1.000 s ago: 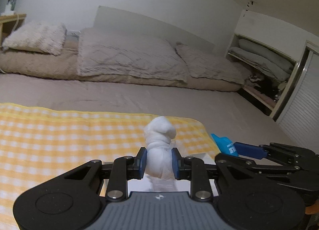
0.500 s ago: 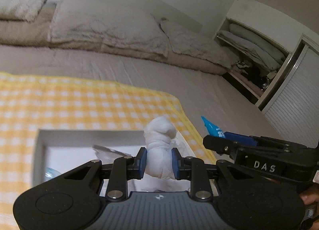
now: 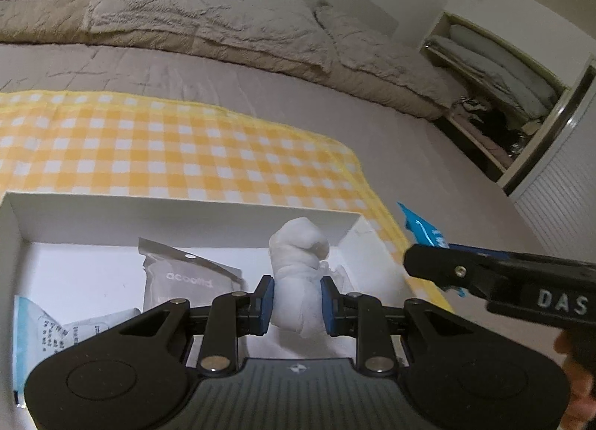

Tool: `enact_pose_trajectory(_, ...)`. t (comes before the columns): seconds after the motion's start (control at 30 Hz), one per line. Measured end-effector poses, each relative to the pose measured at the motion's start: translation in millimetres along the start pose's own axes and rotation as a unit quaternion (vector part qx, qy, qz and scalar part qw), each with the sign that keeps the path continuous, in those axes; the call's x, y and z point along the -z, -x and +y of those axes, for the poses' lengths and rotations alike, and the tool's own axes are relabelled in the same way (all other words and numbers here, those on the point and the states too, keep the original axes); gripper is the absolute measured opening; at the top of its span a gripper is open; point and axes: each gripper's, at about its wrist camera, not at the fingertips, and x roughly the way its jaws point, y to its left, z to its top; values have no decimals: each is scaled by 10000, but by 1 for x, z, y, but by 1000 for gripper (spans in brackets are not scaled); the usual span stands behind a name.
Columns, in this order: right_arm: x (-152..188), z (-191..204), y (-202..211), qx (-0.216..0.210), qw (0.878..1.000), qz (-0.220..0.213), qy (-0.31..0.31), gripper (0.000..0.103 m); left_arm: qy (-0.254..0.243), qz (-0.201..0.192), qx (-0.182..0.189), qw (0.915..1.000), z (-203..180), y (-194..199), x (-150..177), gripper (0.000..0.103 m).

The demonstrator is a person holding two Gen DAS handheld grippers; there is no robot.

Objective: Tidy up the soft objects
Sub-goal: 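Lower the plush toy into the box with the left tool while the right tool drops the blue packet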

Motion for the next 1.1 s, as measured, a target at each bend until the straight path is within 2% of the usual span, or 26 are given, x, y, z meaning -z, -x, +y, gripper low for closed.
enact_pose_trajectory(0.37, -2, -6, -31, -36, 9996, 150, -229, 50, 194, 363, -167, 9990, 20, -16, 9, 29)
enact_pose_trajectory(0.43, -3, -6, -35, -22, 9996, 126, -257, 53, 225, 342, -221, 9989, 23, -15, 8, 29)
enact_pose_trajectory(0.5, -2, -5, -38, 10, 9995, 107, -292, 62, 219, 345, -245, 9989, 24, -14, 8, 31)
enact_pose_trajectory(0.73, 1, -7, -41, 103, 9991, 232, -338, 64, 46, 404, -225, 9989, 20, -11, 10, 34)
enact_pose_trajectory(0.83, 3, -10, -39, 104, 9988, 252, -418, 64, 11, 442, -211, 9988, 17, -12, 10, 42)
enact_pose_trajectory(0.9, 4, -12, -38, 90, 9987, 266, -433, 64, 16, 455, -196, 9988, 15, -11, 9, 59)
enact_pose_trajectory(0.97, 4, -12, -36, 80, 9986, 277, -436, 64, -14, 455, -179, 9988, 11, -9, 8, 69)
enact_pose_trajectory(1.1, 5, -11, -30, 85, 9986, 289, -440, 64, -199, 407, -210, 9988, 5, 0, 6, 77)
